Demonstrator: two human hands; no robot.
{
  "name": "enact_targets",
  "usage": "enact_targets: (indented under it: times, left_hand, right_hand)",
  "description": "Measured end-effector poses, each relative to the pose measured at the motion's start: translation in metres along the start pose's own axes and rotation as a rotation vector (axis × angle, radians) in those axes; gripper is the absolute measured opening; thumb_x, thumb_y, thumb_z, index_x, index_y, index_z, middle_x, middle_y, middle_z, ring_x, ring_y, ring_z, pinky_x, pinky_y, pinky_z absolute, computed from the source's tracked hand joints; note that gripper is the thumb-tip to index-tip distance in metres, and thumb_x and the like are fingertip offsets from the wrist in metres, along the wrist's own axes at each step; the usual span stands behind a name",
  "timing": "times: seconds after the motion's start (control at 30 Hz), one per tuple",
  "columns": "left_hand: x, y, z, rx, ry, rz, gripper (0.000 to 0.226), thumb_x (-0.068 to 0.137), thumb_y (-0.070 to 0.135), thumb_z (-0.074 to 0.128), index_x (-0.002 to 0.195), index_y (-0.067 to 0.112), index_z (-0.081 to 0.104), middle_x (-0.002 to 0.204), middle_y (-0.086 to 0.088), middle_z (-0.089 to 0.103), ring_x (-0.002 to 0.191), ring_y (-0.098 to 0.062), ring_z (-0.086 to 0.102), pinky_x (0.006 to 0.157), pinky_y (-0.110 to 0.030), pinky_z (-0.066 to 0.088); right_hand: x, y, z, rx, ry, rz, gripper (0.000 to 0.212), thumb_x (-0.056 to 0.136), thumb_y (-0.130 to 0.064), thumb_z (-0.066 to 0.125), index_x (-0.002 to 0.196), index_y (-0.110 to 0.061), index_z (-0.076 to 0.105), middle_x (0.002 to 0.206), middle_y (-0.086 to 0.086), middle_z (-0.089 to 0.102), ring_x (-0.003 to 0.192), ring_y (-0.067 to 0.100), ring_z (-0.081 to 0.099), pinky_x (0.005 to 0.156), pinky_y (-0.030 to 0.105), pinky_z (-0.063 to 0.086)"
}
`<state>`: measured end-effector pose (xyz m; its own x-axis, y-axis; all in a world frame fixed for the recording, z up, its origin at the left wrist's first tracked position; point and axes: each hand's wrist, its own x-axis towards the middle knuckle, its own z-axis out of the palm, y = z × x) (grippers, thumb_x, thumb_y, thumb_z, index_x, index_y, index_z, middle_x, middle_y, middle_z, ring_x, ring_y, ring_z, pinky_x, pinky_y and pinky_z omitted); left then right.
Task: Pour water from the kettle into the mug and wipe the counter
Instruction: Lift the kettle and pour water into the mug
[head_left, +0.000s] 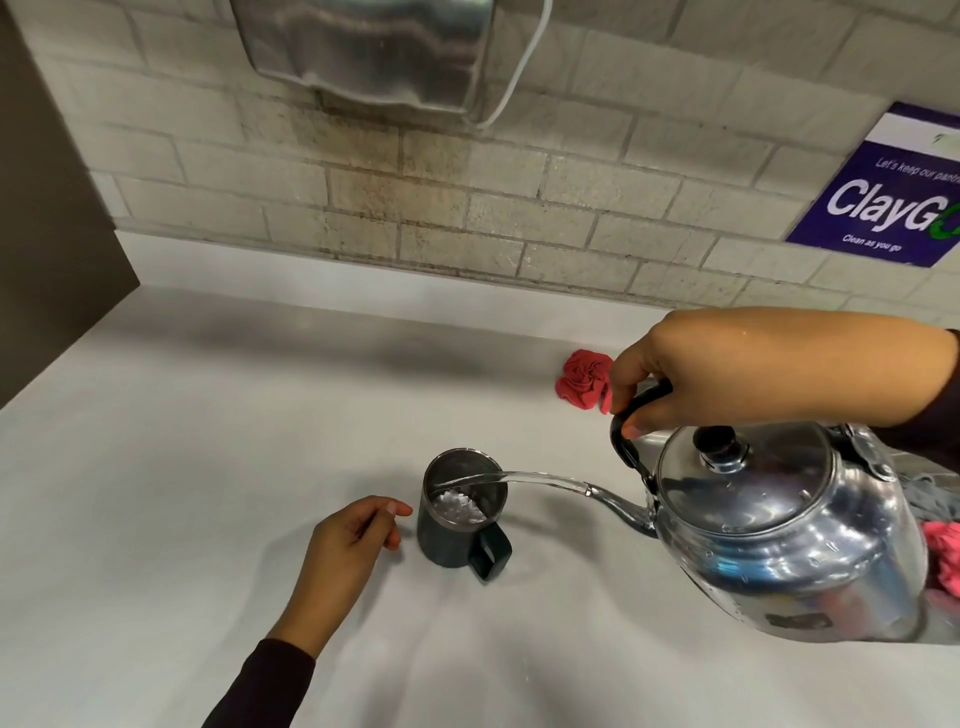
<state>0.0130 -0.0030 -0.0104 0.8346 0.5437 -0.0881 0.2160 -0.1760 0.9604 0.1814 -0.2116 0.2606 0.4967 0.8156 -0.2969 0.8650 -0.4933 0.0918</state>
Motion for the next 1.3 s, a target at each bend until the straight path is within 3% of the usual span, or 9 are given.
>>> enact_targets:
  times: [0.2,0.4,0.47,0.6,0.77,0.9,1.03,1.13,1.3]
  left_hand:
    - [0.002,0.0,-0.001,0.002,0.01,0.004,0.033,0.096,0.013,0.049,0.081,0.033,0.071,0.066,0.01,0.068,0.066,-0.004,0.063,0.069,-0.02,0.047]
    - [0.006,-0.002,-0.002,0.011,0.011,0.006,0.034,0.095,0.013,0.049,0.08,0.034,0.071,0.068,0.009,0.068,0.065,-0.004,0.063,0.071,-0.022,0.049]
    - [0.007,-0.002,-0.002,0.017,0.009,0.014,0.034,0.095,0.013,0.049,0.08,0.034,0.071,0.068,0.008,0.068,0.066,-0.004,0.063,0.07,-0.022,0.049]
    - [0.008,-0.001,-0.002,0.014,0.007,0.018,0.034,0.095,0.012,0.048,0.081,0.033,0.071,0.068,0.008,0.068,0.064,-0.003,0.063,0.07,-0.022,0.049]
    - [0.01,0.0,-0.003,0.004,0.013,0.004,0.034,0.095,0.012,0.049,0.08,0.032,0.071,0.067,0.008,0.068,0.063,-0.002,0.063,0.072,-0.024,0.049]
    - [0.012,0.001,-0.004,0.003,0.02,0.012,0.033,0.095,0.012,0.049,0.079,0.032,0.071,0.065,0.008,0.068,0.062,-0.001,0.062,0.071,-0.022,0.048]
    - [0.015,0.002,-0.004,0.007,0.021,0.027,0.032,0.095,0.011,0.049,0.081,0.028,0.071,0.064,0.008,0.068,0.062,-0.001,0.063,0.072,-0.021,0.049]
    - [0.017,0.005,-0.003,-0.021,0.033,0.03,0.032,0.095,0.011,0.049,0.08,0.028,0.072,0.062,0.008,0.067,0.06,0.0,0.062,0.066,-0.008,0.047]
    - [0.022,0.008,-0.005,-0.037,0.045,0.028,0.031,0.095,0.013,0.05,0.079,0.028,0.072,0.062,0.006,0.066,0.06,0.0,0.061,0.067,-0.01,0.047]
  right_hand:
    - [-0.002,0.002,0.0,0.022,0.033,0.005,0.02,0.072,-0.052,0.067,0.09,-0.042,0.066,0.075,-0.038,0.058,0.079,-0.026,0.044,0.054,0.019,0.041]
    - [-0.002,0.003,0.002,0.03,0.06,-0.038,0.02,0.073,-0.053,0.065,0.09,-0.043,0.064,0.089,-0.051,0.046,0.078,-0.025,0.047,0.05,0.017,0.039]
    - [-0.005,0.003,0.005,0.059,0.087,-0.034,0.017,0.073,-0.052,0.066,0.088,-0.044,0.064,0.084,-0.052,0.049,0.076,-0.025,0.048,0.046,0.011,0.039]
    - [-0.012,0.006,0.014,0.132,0.138,0.005,0.014,0.074,-0.051,0.067,0.086,-0.045,0.065,0.072,-0.053,0.05,0.071,-0.028,0.048,0.062,-0.007,0.033]
    - [-0.026,0.014,0.036,0.304,0.234,0.113,0.027,0.065,-0.06,0.062,0.089,-0.047,0.063,0.075,-0.02,0.072,0.063,-0.002,0.064,0.059,0.019,0.053]
    - [-0.04,0.025,0.058,0.427,0.389,0.161,0.022,0.065,-0.052,0.071,0.07,-0.031,0.064,0.058,-0.014,0.067,0.045,0.006,0.058,0.041,0.015,0.041]
    - [-0.04,0.042,0.076,0.632,0.558,0.305,0.051,0.06,-0.06,0.066,0.052,-0.009,0.062,0.041,0.009,0.049,0.036,0.008,0.039,0.038,0.011,0.03]
    - [-0.029,0.054,0.079,0.698,0.659,0.423,0.059,0.073,-0.048,0.067,0.052,0.006,0.058,0.044,0.025,0.046,0.035,0.01,0.038,0.035,0.009,0.029]
    - [0.003,0.075,0.076,0.727,0.778,0.471,0.055,0.086,-0.034,0.065,0.05,0.007,0.054,0.044,0.02,0.048,0.037,0.014,0.039,0.035,0.01,0.029]
